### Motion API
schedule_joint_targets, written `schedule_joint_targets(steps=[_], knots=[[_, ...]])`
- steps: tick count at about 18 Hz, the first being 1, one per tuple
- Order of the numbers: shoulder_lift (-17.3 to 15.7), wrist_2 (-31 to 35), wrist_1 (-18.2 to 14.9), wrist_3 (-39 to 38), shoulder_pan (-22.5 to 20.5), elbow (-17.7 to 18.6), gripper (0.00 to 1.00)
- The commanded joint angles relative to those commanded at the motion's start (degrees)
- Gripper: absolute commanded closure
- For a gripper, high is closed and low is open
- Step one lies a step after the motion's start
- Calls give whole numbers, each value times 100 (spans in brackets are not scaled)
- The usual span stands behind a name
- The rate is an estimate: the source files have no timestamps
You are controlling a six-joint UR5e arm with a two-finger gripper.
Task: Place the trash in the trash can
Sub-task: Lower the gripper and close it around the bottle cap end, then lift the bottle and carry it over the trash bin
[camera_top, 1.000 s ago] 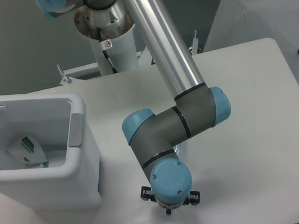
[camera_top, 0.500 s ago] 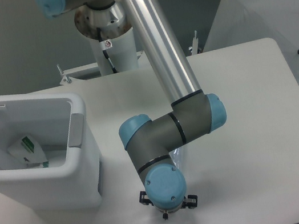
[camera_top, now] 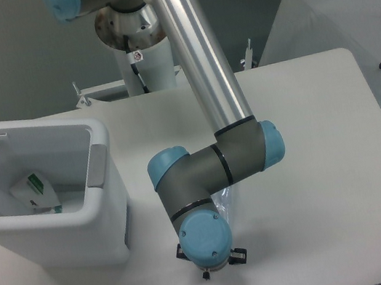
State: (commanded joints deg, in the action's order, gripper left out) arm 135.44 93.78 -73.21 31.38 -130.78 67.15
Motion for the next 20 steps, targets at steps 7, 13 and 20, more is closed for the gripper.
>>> schedule_joint_targets(steps=[7,13,20], knots=[[-421,-114,26,35,-17,-9,76],[-1019,-860,61,61,-132,-53,76],[-1502,-2072,746,-96,-377,-158,76]])
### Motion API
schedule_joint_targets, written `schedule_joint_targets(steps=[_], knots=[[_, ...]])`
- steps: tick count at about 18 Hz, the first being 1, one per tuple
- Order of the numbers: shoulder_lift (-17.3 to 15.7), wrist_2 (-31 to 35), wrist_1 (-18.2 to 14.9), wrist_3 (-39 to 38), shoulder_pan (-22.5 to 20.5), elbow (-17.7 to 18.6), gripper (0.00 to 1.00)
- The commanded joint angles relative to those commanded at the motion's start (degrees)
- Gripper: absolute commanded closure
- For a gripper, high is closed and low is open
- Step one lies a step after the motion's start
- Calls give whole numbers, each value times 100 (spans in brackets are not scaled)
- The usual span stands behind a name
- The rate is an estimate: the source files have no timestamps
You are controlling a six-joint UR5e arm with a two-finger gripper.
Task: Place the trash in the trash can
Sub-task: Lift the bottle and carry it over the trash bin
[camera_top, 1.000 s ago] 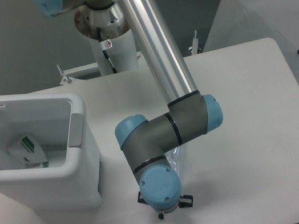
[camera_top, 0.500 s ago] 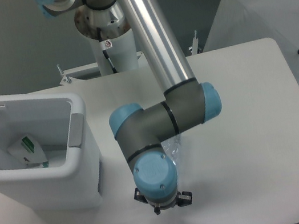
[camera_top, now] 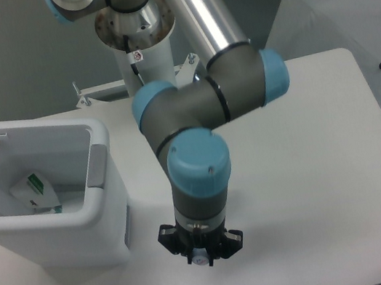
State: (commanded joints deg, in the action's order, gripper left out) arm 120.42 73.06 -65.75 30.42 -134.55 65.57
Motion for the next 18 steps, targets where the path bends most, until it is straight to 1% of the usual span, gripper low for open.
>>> schedule_joint_targets(steps=[2,5,8,11,13,15,17,18], knots=[[-211,-641,325,-246,-176,0,76],[-413,-1633,545,-440,-430,0,77],[-607,-2522,572,-449,-651,-17,79],[-748,-2980,686,-501,-774,-35,79],[-774,-3436,713,-563,-914,-35,79],[-905,-3806,739,-563,-976,-35,79],[-932,-4105,809,-563,-994,-26,79],[-950,-4359,844,-563,-1090,-61,79]])
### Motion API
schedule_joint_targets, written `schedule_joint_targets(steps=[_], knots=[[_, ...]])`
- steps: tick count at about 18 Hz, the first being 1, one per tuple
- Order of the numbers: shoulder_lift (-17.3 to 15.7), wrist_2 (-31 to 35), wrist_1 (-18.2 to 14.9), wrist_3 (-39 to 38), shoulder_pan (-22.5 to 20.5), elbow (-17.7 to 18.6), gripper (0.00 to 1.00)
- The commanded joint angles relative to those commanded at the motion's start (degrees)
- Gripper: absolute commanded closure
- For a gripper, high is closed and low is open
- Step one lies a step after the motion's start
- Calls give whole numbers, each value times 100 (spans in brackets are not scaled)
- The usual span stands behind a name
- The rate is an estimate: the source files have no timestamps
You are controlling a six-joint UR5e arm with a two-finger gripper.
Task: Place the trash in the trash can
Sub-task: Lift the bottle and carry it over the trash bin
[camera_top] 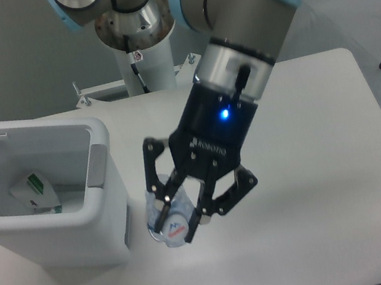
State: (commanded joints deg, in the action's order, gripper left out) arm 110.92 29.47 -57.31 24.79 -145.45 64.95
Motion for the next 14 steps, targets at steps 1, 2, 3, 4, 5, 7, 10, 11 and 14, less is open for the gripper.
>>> schedule_joint_targets(steps=[1,2,3,4,5,7,10,11,14], knots=[[-9,-351,9,0,-71,-26,79],[-9,-615,9,0,-80,-27,79],[-9,-740,9,0,-80,-27,79],[-18,-776,9,0,-71,-27,79],[-87,-793,9,0,-54,-27,79],[-228,-942,9,0,-10,8,79],[-447,-1119,9,9,113,122,79],[-509,-1119,18,26,165,192,79],[-667,-1110,53,70,420,438,79]])
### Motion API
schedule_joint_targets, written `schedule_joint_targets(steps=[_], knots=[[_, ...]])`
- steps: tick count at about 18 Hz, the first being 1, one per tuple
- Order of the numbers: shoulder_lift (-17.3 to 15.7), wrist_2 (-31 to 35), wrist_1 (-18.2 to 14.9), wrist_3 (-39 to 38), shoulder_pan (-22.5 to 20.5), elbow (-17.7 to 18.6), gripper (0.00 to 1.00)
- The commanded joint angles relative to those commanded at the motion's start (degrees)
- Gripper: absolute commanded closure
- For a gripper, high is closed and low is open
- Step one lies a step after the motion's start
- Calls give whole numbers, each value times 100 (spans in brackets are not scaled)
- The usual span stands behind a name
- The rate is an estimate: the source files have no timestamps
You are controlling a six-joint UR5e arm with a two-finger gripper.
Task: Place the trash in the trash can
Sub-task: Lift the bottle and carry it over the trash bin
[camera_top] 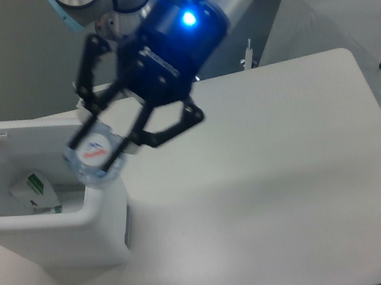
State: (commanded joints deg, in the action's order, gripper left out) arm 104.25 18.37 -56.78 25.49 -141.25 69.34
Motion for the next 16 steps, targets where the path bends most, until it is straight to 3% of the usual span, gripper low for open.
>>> schedule_joint_targets(steps=[6,16], knots=[[-10,0,70,184,264,238,79],[-484,9,132,1502,458,1494,79]])
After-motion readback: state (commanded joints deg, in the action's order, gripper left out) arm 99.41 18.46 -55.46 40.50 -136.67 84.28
